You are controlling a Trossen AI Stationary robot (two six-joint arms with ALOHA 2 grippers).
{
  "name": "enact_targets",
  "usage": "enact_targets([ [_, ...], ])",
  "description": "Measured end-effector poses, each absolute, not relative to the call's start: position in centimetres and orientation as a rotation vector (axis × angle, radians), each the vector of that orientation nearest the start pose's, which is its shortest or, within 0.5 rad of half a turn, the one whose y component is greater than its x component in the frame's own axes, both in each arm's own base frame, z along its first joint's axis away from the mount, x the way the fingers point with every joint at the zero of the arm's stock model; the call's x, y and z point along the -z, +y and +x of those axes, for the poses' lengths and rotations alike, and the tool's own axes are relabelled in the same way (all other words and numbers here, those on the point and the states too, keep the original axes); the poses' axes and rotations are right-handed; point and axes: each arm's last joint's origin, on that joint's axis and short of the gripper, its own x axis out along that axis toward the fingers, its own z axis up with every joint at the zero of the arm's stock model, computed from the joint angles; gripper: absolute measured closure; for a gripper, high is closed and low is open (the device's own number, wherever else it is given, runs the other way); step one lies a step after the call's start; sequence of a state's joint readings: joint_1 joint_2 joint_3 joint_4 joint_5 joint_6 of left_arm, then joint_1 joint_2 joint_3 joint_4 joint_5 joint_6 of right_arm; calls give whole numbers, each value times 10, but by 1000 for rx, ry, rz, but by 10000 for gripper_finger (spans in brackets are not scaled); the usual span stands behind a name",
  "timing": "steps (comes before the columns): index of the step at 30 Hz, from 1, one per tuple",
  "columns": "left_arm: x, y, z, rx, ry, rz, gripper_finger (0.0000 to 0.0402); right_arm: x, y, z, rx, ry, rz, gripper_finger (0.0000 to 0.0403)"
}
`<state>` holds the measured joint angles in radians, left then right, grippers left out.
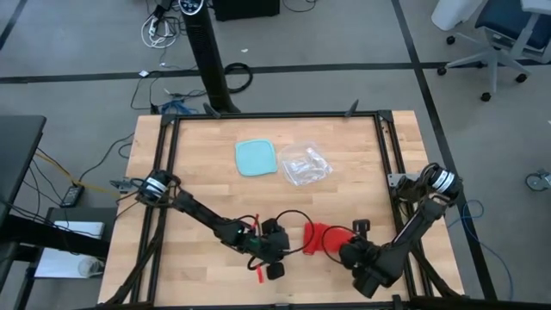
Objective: Roll bandage
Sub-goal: Roll the red bandage
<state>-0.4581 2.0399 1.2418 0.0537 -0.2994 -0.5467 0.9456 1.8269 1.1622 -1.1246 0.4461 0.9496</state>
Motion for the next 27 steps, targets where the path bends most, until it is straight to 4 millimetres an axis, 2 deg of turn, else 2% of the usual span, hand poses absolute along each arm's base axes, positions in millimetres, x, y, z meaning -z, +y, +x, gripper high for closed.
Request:
enact_targets([
  [4,-154,-177,393,-54,673,-191,330,-173,225,178,334,1374,-333,400],
  [10,-171,-166,409,-46,619,-120,330,-176,216,180,387,1470,-287,401],
  [19,-177,-142,423,23,619,-139,330,-175,209,190,397,1473,-278,400],
  [27,-179,-132,428,63,602,-101,330,-167,195,194,446,1500,-274,401],
])
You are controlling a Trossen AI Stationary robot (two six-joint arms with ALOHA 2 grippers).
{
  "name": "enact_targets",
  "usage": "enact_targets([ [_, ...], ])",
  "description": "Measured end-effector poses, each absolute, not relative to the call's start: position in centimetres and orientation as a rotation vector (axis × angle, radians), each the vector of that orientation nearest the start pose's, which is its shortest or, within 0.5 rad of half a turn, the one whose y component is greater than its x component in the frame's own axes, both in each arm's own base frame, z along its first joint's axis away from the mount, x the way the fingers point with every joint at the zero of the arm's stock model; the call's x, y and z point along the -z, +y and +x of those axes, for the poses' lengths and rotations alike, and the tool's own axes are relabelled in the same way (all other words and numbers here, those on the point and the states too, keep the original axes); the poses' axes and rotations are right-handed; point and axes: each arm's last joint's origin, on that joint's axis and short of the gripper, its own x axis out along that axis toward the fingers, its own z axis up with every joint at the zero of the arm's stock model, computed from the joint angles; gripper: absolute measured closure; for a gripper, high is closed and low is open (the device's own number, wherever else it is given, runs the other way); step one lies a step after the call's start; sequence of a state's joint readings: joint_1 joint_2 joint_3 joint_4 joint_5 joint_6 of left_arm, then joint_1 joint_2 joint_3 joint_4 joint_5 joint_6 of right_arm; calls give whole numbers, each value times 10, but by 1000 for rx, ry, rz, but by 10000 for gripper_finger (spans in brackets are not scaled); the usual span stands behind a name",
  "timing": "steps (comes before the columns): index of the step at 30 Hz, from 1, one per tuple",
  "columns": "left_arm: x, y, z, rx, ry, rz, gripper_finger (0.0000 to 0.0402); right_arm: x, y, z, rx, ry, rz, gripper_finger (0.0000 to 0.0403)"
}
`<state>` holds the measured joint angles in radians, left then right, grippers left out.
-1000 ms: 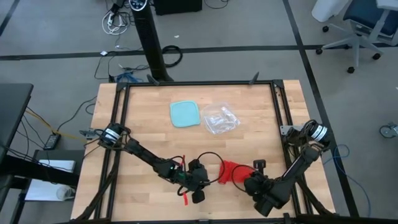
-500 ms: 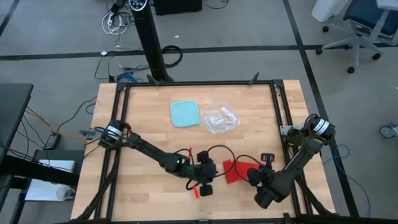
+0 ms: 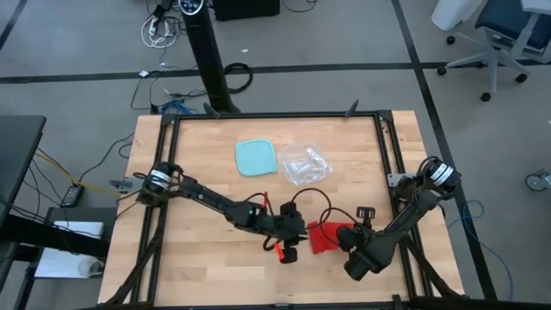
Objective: Roll bandage
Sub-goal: Roll the red bandage
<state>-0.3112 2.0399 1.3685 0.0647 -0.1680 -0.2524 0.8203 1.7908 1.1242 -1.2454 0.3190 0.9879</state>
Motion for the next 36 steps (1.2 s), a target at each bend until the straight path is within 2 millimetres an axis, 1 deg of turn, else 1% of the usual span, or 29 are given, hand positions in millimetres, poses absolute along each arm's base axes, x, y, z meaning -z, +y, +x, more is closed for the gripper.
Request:
enact_targets([
  [3,-174,-128,430,71,611,-94,330,-162,190,197,468,1512,-237,399],
  [6,-173,-126,431,85,609,-104,330,-160,185,197,492,1579,-179,398],
  [11,-172,-127,432,93,611,-102,330,-160,187,191,512,1713,-56,388],
  [14,-172,-127,431,93,615,-101,330,-161,191,185,506,1818,14,371],
  [16,-172,-127,431,93,614,-102,330,-162,193,180,514,1863,30,357],
  [21,-173,-129,432,133,608,-129,330,-165,194,170,570,1919,9,318],
  [26,-173,-130,431,156,617,-152,330,-169,193,166,634,1937,-1,287],
  [28,-172,-130,431,156,620,-152,330,-175,195,167,680,1914,0,281],
  [31,-172,-130,431,155,629,-150,330,-189,202,171,704,1792,-28,277],
  [34,-171,-130,430,158,632,-144,330,-203,213,180,657,1628,-30,278],
  [36,-172,-130,431,167,624,-139,330,-207,220,190,589,1510,11,279],
])
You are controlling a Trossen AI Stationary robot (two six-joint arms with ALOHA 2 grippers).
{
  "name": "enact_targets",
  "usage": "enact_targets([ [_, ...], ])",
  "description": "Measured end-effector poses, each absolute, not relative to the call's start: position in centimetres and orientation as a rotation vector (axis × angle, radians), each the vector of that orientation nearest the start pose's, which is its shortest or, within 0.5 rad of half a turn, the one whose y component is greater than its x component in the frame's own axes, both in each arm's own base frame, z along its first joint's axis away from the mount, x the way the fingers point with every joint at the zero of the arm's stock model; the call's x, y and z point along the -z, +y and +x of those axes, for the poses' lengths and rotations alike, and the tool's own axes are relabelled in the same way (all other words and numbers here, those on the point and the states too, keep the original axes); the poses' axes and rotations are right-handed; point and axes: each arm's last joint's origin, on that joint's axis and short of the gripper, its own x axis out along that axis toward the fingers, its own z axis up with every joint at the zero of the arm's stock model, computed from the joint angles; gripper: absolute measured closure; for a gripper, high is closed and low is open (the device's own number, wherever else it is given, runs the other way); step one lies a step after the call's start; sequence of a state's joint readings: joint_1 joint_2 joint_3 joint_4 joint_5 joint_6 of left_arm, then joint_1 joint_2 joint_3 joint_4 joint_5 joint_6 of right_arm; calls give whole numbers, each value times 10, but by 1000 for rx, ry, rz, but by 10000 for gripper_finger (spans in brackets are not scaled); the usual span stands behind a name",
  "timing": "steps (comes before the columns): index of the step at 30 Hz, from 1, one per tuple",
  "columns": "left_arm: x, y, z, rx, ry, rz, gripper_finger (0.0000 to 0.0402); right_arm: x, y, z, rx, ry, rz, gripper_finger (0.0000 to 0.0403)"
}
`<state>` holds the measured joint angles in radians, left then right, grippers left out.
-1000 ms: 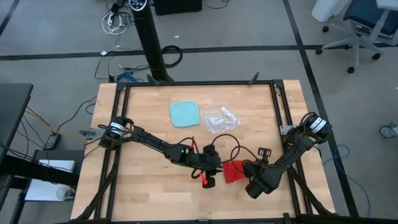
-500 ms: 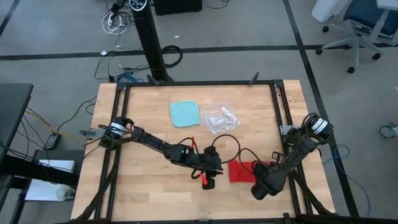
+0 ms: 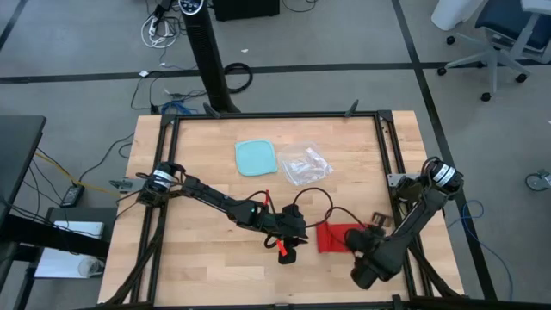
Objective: Roll bandage
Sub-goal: Roll the red bandage
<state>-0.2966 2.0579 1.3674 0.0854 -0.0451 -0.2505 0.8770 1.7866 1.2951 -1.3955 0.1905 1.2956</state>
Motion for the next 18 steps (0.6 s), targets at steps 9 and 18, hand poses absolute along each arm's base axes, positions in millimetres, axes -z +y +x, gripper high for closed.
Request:
enact_targets([
  [9,-173,-129,432,134,606,-119,330,-197,220,230,432,1200,68,280],
  [18,-170,-136,438,152,526,-133,330,-182,202,247,430,1177,19,289],
])
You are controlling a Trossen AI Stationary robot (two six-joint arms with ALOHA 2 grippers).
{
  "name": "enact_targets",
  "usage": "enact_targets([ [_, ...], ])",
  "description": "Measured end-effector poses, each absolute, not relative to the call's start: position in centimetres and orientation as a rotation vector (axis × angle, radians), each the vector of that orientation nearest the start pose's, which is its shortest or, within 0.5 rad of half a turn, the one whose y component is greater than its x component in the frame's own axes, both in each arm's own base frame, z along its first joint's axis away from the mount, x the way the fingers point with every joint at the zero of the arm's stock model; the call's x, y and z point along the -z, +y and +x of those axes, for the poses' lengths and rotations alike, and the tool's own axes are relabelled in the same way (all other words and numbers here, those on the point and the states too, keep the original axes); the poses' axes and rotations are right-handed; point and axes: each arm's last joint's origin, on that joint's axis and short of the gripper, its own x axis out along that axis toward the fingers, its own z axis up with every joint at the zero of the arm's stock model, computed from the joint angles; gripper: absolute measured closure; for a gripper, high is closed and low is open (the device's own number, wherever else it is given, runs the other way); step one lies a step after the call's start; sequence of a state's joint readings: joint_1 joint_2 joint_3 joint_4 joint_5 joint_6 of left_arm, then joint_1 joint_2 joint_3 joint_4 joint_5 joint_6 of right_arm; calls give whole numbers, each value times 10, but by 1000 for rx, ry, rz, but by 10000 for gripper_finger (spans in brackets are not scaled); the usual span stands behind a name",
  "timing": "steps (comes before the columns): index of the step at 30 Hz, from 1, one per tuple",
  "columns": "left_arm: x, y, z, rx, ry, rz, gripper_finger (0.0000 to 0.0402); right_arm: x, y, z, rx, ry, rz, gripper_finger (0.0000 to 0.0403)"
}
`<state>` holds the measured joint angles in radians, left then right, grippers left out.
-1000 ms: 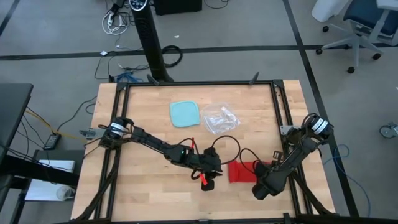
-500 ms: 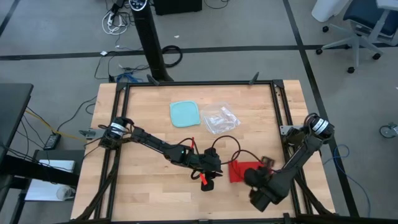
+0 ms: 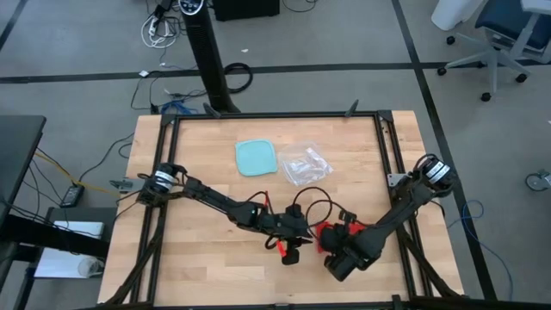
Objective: Roll bandage
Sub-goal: Roll the red bandage
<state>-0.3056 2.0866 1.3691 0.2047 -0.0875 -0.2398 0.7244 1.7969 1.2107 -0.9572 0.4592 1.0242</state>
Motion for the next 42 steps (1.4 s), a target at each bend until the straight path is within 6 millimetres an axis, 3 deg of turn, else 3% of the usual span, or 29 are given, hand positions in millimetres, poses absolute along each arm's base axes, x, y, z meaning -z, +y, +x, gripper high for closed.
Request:
enact_targets([
  [9,-161,-140,447,161,530,-132,330,-168,200,230,490,1229,27,292],
  [14,-161,-140,448,157,519,-106,330,-154,203,231,440,1201,109,294],
  [23,-153,-138,442,125,623,-98,330,-130,189,246,333,1100,188,294],
  [30,-137,-138,428,87,836,-79,330,-128,173,264,263,1070,127,294],
  [36,-135,-158,417,64,855,-11,330,-129,157,283,200,1044,99,294],
  [42,-142,-192,405,78,785,40,330,-130,151,291,161,1014,78,294],
])
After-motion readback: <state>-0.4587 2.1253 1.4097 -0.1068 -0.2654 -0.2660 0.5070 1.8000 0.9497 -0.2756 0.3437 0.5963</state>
